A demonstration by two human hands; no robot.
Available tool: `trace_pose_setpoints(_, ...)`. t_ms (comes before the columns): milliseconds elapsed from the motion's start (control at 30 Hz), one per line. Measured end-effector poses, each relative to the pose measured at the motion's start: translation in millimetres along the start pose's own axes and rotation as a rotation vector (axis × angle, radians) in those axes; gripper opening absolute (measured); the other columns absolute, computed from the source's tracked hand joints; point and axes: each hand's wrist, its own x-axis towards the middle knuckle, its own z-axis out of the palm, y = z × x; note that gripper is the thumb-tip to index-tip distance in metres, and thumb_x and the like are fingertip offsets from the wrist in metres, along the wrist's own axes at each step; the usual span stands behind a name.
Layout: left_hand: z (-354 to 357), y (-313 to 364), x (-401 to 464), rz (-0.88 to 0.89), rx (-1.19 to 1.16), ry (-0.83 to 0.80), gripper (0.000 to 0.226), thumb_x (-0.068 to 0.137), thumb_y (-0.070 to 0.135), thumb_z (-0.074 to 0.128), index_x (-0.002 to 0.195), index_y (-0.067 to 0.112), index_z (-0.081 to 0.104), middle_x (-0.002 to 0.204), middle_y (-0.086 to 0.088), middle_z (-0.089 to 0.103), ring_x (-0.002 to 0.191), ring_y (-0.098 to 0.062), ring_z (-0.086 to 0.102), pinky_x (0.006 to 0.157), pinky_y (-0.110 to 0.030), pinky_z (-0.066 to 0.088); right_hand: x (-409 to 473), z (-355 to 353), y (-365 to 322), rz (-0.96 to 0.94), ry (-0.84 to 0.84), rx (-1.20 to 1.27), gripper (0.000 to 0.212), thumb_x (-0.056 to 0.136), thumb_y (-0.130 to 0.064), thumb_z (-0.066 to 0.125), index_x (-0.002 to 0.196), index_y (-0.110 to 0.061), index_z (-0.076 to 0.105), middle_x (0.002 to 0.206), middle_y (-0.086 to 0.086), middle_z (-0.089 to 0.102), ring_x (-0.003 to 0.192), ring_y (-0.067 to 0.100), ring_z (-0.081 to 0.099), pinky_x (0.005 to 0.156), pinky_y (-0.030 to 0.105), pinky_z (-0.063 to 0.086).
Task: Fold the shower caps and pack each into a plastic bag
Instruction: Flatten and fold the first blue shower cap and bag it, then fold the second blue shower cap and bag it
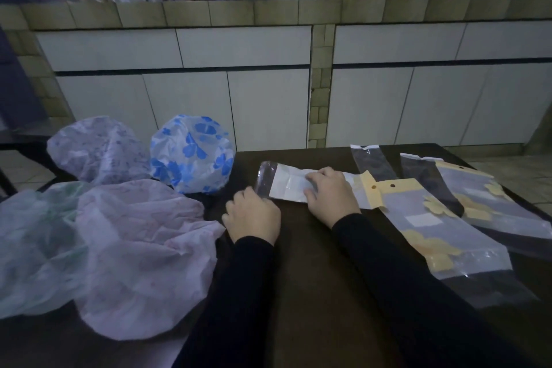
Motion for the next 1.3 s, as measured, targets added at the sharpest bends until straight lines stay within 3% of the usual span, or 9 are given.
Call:
trace_pose_setpoints(300, 18, -7, -9, 0.060, 0.261, 0.008, 0.044, 0.095, 0.032, 0.040, 0.130, 0.006, 0.050, 0.137, -0.010, 0.045, 0.127, -0.026, 0.040, 0.106, -0.039, 0.033, 53, 31, -12, -0.007, 0.029, 0.030, 0.039, 0.096, -0.026, 0.052, 0.133, -0.019, 0.051, 0.130, 0.006, 0.052, 0.120, 0.021, 0.047, 0.103, 0.036, 0.043)
trace_pose_setpoints(467, 14, -2, -9, 0.061, 0.294, 0.007, 0.038, 0.094, 0.031, 0.041, 0.121, 0.008, 0.054, 0.130, -0.009, 0.048, 0.119, -0.024, 0.044, 0.097, -0.036, 0.036, 80, 41, -10, -0.020, 0.009, 0.049, 0.037, 0.096, -0.022, 0.050, 0.132, -0.015, 0.053, 0.128, 0.008, 0.053, 0.118, 0.023, 0.048, 0.103, 0.038, 0.042)
trace_pose_setpoints(733, 5, 5, -4, 0.023, 0.310, -0.060, 0.038, 0.093, 0.035, 0.043, 0.119, 0.010, 0.055, 0.129, -0.008, 0.046, 0.117, -0.024, 0.043, 0.096, -0.036, 0.036, 109, 53, -1, -0.001, -0.025, 0.082, 0.037, 0.098, -0.020, 0.049, 0.134, -0.016, 0.052, 0.132, 0.006, 0.053, 0.120, 0.024, 0.050, 0.105, 0.038, 0.041)
trace_pose_setpoints(867, 2, 4, -2, 0.011, 0.200, -0.065, 0.040, 0.092, 0.035, 0.048, 0.125, 0.014, 0.054, 0.136, -0.007, 0.042, 0.122, -0.024, 0.040, 0.100, -0.037, 0.035, 104, 48, -5, -0.051, 0.063, 0.172, 0.037, 0.097, -0.021, 0.049, 0.134, -0.018, 0.053, 0.130, 0.005, 0.054, 0.119, 0.022, 0.050, 0.103, 0.034, 0.041)
trace_pose_setpoints(1000, 0, 5, 6, 0.075, -0.105, 0.245, 0.048, 0.085, 0.028, 0.059, 0.132, 0.023, 0.049, 0.148, -0.006, 0.026, 0.134, -0.024, 0.024, 0.107, -0.039, 0.030, 86, 32, -41, -0.279, 0.104, 0.392, 0.033, 0.093, -0.025, 0.057, 0.125, -0.018, 0.059, 0.123, 0.001, 0.056, 0.114, 0.015, 0.050, 0.095, 0.018, 0.033)
trace_pose_setpoints(1100, -2, 7, 22, 0.073, -0.224, 0.510, 0.045, 0.080, 0.021, 0.060, 0.124, 0.022, 0.054, 0.154, -0.012, 0.016, 0.139, -0.030, 0.016, 0.109, -0.043, 0.024, 71, 31, -70, -0.408, -0.126, 0.513, 0.041, 0.088, -0.016, 0.063, 0.128, -0.020, 0.057, 0.122, -0.002, 0.049, 0.110, 0.007, 0.044, 0.091, 0.003, 0.027)
trace_pose_setpoints(1167, -4, 5, 33, -0.001, -0.259, 0.545, 0.051, 0.079, 0.020, 0.061, 0.129, 0.023, 0.051, 0.158, -0.014, 0.002, 0.143, -0.031, 0.007, 0.111, -0.043, 0.017, 68, 37, -81, -0.473, -0.244, 0.482, 0.057, 0.086, -0.013, 0.061, 0.139, -0.027, 0.045, 0.135, -0.001, 0.040, 0.121, 0.012, 0.041, 0.103, 0.016, 0.030)
trace_pose_setpoints(1233, -5, 2, 41, -0.078, -0.263, 0.538, 0.057, 0.080, 0.023, 0.062, 0.134, 0.026, 0.046, 0.158, -0.014, -0.010, 0.144, -0.033, -0.002, 0.113, -0.047, 0.014, 70, 45, -87, -0.485, -0.232, 0.416, 0.065, 0.087, -0.015, 0.059, 0.144, -0.034, 0.035, 0.146, 0.000, 0.030, 0.130, 0.018, 0.036, 0.110, 0.031, 0.031)
trace_pose_setpoints(1300, -5, -1, 48, -0.144, -0.257, 0.525, 0.060, 0.079, 0.026, 0.061, 0.137, 0.028, 0.043, 0.158, -0.013, -0.014, 0.145, -0.032, -0.008, 0.112, -0.051, 0.011, 74, 53, -90, -0.483, -0.178, 0.409, 0.061, 0.087, -0.016, 0.060, 0.141, -0.035, 0.040, 0.150, 0.001, 0.026, 0.134, 0.021, 0.032, 0.112, 0.038, 0.030)
